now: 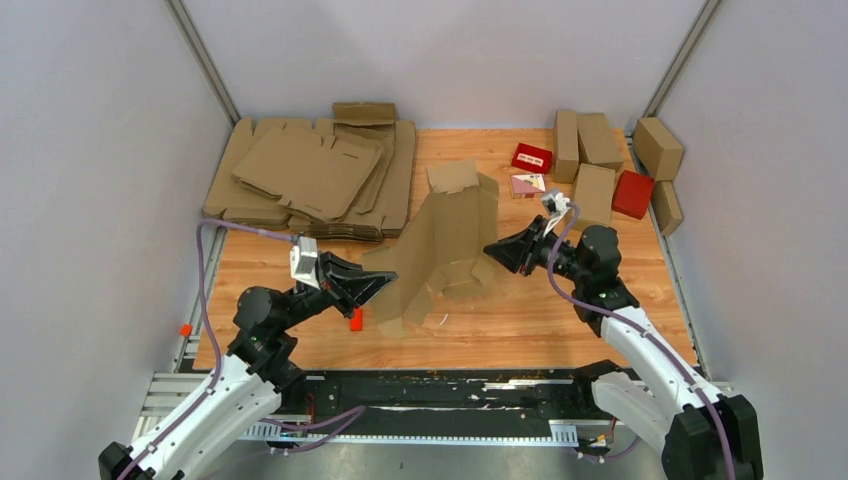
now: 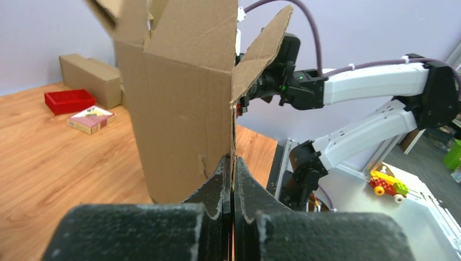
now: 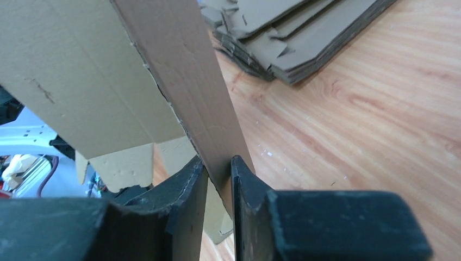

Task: Fold the paper box

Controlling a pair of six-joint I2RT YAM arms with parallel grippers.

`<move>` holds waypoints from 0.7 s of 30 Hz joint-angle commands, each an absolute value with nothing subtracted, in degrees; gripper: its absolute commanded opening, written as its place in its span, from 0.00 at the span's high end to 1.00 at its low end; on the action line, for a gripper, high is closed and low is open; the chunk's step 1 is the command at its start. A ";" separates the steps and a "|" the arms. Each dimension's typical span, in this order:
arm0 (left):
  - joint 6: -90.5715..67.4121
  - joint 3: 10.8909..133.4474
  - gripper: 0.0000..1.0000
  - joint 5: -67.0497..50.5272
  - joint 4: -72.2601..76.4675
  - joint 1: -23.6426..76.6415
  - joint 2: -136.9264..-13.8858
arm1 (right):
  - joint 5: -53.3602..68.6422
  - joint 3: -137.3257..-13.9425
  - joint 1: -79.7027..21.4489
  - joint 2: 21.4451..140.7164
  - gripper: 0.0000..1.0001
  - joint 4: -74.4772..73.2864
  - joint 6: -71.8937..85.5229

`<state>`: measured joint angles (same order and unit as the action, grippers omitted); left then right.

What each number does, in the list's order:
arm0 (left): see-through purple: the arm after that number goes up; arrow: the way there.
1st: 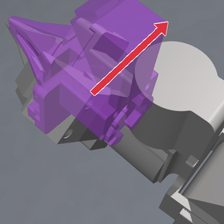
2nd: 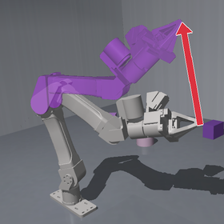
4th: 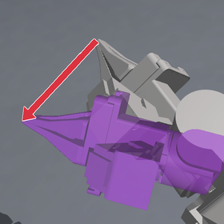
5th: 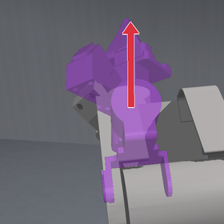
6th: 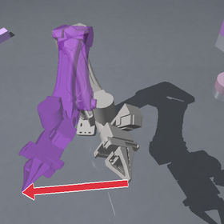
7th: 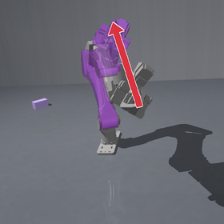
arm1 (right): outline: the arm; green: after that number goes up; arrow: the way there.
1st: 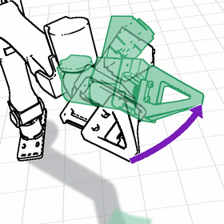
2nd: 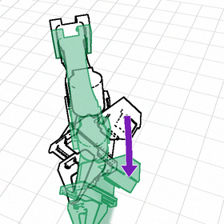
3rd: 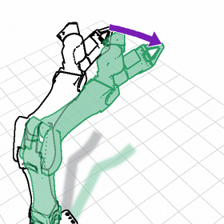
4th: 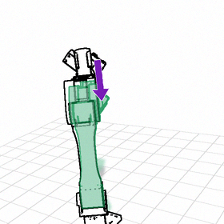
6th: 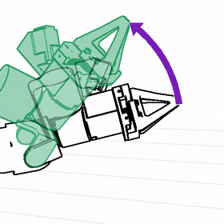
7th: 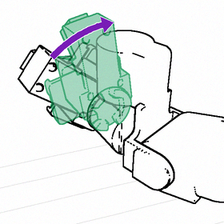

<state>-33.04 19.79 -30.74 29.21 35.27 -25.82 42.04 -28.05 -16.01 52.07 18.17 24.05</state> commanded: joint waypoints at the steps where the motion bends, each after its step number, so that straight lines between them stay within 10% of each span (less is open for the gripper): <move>1: -31.26 21.40 1.00 -30.20 28.97 35.49 -29.67 | 40.31 -29.52 -18.85 52.87 0.76 13.94 21.80; 21: -22.52 12.45 1.00 -21.14 34.61 35.51 -39.51 | 12.57 -27.83 -29.69 62.00 1.00 10.04 20.74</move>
<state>-26.06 12.95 -22.31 31.29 35.24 -37.21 21.26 -27.03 -27.14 61.21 8.69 20.73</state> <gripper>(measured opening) 0.010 0.018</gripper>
